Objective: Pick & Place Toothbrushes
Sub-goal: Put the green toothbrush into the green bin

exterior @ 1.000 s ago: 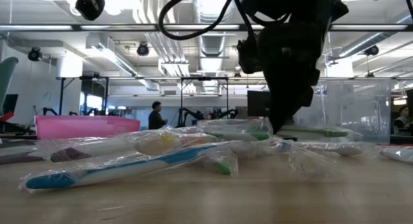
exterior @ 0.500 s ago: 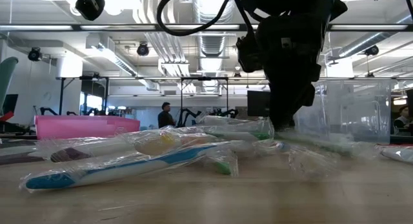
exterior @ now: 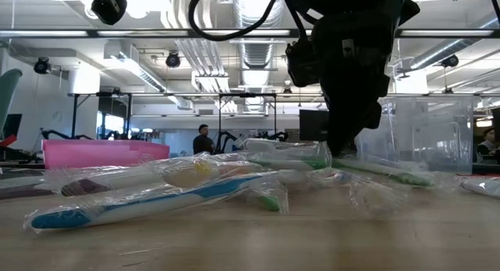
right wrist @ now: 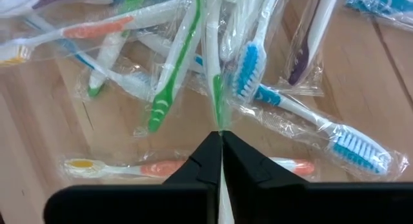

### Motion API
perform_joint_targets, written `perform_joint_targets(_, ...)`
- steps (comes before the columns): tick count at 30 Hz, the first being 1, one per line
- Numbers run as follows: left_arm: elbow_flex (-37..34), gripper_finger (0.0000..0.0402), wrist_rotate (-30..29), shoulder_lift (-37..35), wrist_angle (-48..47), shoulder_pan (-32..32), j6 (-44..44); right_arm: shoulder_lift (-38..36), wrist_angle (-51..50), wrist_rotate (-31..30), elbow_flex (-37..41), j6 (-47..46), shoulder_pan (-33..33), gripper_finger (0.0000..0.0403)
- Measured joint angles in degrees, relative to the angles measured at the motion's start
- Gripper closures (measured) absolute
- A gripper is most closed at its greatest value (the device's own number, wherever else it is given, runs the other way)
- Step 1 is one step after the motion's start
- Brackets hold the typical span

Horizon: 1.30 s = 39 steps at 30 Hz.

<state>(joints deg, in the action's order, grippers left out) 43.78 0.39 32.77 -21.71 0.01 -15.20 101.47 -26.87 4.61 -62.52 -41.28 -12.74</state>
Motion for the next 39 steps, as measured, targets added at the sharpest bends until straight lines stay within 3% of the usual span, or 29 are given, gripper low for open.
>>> perform_joint_targets(20, -0.01, 0.0362, -0.01, 0.01, 0.0, -0.02, 0.02, -0.22, -5.67, 0.15, -0.04, 0.92, -2.08, 0.0265)
perform_joint_targets(27, -0.01, 0.0362, 0.0, 0.0, 0.01, -0.02, 0.0, -0.13, -5.41, -1.72, 0.3, -0.95, -3.81, 0.0258)
perform_joint_targets(30, 0.0, 0.0362, 0.01, -0.01, 0.0, -0.02, 0.0, -0.1, -5.35, -4.42, 1.14, -1.39, -3.91, 0.0266)
perform_joint_targets(39, 0.0, 0.0362, 0.01, 0.0, 0.0, -0.07, 0.0, -0.07, -0.44, -4.61, 4.35, -1.86, -3.88, 0.0295)
